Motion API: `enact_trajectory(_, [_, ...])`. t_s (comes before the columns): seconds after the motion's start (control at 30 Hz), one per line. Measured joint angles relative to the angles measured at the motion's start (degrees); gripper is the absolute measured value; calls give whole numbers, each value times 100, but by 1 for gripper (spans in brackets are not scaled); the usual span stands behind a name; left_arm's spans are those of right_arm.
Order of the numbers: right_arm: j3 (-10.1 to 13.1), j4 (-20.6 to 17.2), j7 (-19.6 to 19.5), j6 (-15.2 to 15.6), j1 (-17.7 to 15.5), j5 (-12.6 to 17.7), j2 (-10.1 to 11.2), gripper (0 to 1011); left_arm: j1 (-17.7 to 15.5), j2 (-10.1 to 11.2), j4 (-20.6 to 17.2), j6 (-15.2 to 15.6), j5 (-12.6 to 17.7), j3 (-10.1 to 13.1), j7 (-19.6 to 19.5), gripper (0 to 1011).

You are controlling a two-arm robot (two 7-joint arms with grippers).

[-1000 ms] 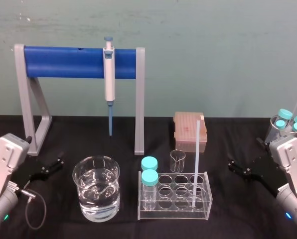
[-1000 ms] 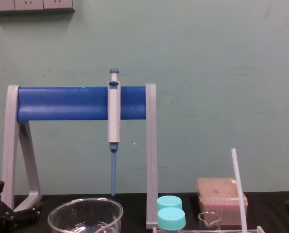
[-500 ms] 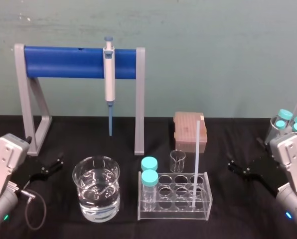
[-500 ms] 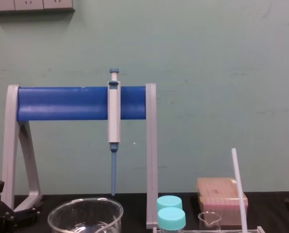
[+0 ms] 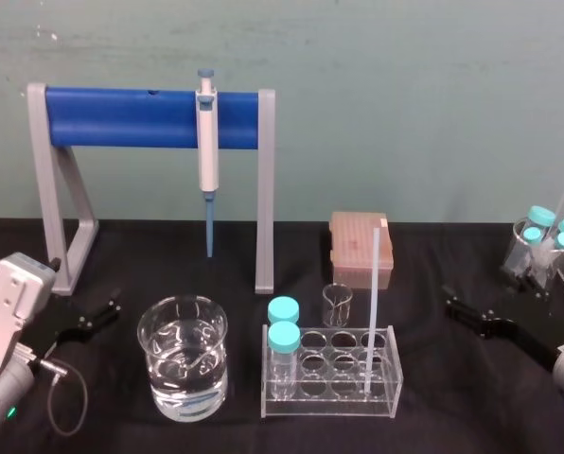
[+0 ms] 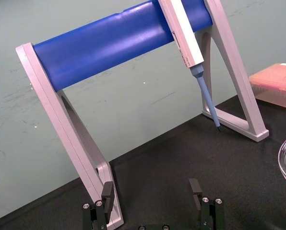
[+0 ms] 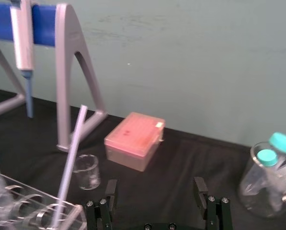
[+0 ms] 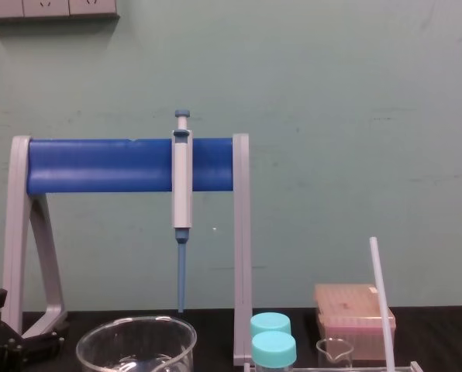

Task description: Pick up the stirring rod with one hand, then place it down.

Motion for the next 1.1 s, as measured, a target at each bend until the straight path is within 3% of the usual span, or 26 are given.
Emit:
enact_trajectory(0.2, [377, -299, 463, 649, -94, 793, -28, 1003, 0, 0, 0, 0, 0, 0, 0, 1005])
enact_trajectory(0.4, [477, -375, 725, 1185, 25, 1300, -84, 1003, 0, 0, 0, 0, 0, 0, 0, 1005])
enact_trajectory(0.63, [210, -93, 942, 1475, 454, 1571, -129, 1003, 0, 0, 0, 0, 0, 0, 0, 1005])
enact_trajectory(1.1, [-368, 859, 1536, 1811, 1419, 1922, -276, 1003, 0, 0, 0, 0, 0, 0, 0, 1005])
